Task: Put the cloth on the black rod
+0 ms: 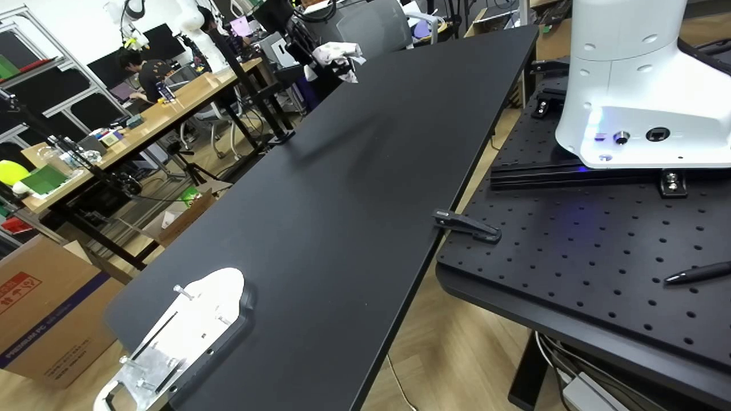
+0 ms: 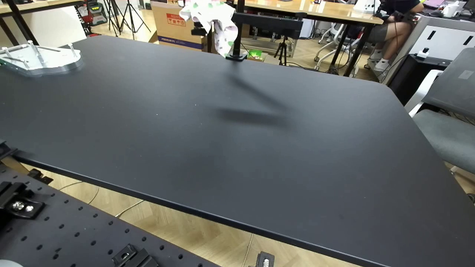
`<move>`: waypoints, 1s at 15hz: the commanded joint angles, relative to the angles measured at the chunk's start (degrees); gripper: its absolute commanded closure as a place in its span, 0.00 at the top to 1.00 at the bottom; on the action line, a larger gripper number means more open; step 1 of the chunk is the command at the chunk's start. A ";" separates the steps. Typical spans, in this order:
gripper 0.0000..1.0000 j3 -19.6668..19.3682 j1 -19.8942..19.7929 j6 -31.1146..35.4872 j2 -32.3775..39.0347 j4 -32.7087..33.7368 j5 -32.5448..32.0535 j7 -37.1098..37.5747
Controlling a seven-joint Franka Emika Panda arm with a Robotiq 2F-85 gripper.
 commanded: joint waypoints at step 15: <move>1.00 0.89 4.68 1.09 0.32 3.34 -9.39 8.80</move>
